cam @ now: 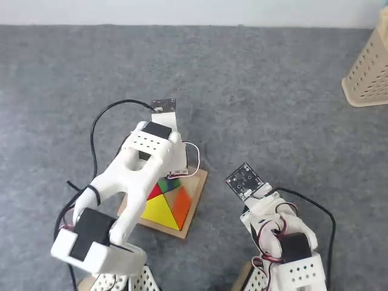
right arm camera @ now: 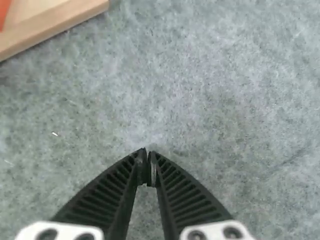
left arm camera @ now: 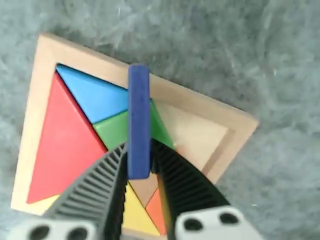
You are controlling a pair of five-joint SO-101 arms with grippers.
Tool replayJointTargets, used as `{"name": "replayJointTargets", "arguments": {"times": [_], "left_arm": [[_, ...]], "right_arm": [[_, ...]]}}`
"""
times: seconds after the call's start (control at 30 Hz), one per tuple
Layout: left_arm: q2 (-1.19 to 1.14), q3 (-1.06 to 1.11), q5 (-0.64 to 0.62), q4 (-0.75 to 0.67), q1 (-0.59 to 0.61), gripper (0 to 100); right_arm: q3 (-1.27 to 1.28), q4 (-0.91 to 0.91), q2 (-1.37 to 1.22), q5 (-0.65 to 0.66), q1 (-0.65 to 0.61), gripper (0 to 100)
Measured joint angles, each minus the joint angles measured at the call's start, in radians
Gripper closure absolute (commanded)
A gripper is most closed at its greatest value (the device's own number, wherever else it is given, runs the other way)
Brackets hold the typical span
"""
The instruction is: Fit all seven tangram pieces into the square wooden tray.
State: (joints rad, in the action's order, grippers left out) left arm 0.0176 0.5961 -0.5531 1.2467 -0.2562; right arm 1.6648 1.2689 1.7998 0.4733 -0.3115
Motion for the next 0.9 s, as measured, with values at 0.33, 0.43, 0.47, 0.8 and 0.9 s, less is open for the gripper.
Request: {"name": "replayJointTargets", "arguments": {"times": [0.33,0.43,0.47,0.8,0.9], "left_arm": [[-0.002,-0.009,0.012,0.026,0.000,98],[-0.002,-0.040,0.014,0.054,0.000,98],[-0.002,-0.052,0.014,0.069,0.000,98],[-0.002,-0.078,0.040,0.104,0.000,89],[-0.002,-0.078,0.049,0.107,0.000,89]], "right_arm": [[0.000,0.000,0.000,0.000,0.000,99.1],[0.000,0.000,0.000,0.000,0.000,99.1],[0.000,0.000,0.000,0.000,0.000,99.1],[0.000,0.000,0.000,0.000,0.000,99.1],[0.000,0.000,0.000,0.000,0.000,99.1]]}}
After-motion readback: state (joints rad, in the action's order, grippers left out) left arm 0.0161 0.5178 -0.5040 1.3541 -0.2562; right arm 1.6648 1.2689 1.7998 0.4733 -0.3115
